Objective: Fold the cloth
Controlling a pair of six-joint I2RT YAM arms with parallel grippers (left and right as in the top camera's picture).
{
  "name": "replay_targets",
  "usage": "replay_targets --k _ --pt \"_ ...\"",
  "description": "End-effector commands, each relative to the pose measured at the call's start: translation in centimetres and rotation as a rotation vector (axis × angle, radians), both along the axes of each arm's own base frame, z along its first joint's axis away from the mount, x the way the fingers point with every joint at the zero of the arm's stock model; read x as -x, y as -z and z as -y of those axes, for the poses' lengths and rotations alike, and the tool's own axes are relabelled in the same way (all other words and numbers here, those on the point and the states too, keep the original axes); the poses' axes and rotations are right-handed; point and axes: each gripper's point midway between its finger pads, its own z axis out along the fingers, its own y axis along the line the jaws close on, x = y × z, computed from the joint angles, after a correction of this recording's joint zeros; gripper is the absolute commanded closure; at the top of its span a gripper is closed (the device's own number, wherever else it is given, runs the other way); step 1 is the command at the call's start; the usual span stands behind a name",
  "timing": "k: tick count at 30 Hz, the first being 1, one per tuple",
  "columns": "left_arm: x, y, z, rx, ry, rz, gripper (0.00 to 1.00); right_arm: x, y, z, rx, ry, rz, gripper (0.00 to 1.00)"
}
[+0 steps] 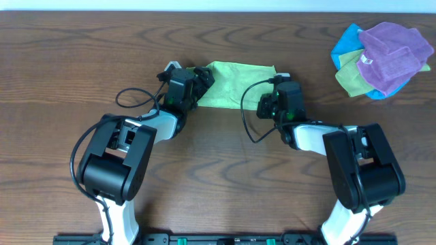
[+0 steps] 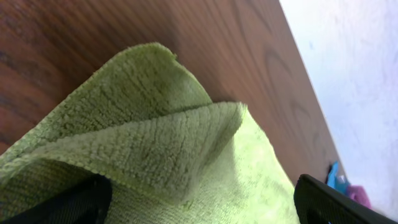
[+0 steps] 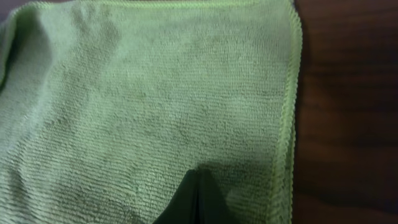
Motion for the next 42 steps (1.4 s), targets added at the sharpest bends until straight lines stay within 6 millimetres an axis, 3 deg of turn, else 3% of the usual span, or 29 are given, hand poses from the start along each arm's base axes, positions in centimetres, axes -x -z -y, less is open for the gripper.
replay_targets --k 1,5,11,22,27,30,34,37,42 --pt "-0.5 0.4 -0.5 0.017 -0.052 -0.005 0.05 0.4 1.4 0.0 0.028 -0.006 -0.041 0.99" --pt "-1.1 -0.5 -0.2 0.038 -0.049 0.021 0.05 1.7 3.8 0.4 0.051 -0.007 -0.124 0.99" --pt "-2.1 -2.0 0.5 0.068 -0.036 0.049 0.05 1.5 3.7 0.3 0.047 -0.006 -0.113 0.98" --pt "-3.3 -2.5 -2.1 0.013 -0.166 0.086 0.05 1.6 3.7 0.3 0.045 -0.009 -0.117 0.99" --pt "-3.5 -3.2 -1.3 0.079 -0.083 0.087 0.05 1.7 3.7 -0.2 0.026 -0.028 -0.118 0.99" --pt "-2.8 -3.6 0.2 0.145 0.092 0.064 0.05 1.5 3.4 -0.4 0.017 -0.036 -0.111 0.99" --pt "-0.5 -1.4 -0.9 0.138 0.206 -0.075 0.04 1.2 2.7 -1.3 -0.017 -0.066 -0.101 0.99" --pt "1.2 -0.8 -1.5 0.162 0.305 -0.139 0.05 0.6 1.0 -2.6 -0.071 -0.116 -0.073 0.99" --pt "1.3 -0.8 -1.8 0.164 0.313 -0.143 0.04 0.3 -0.3 -3.1 -0.088 -0.129 -0.051 0.99"
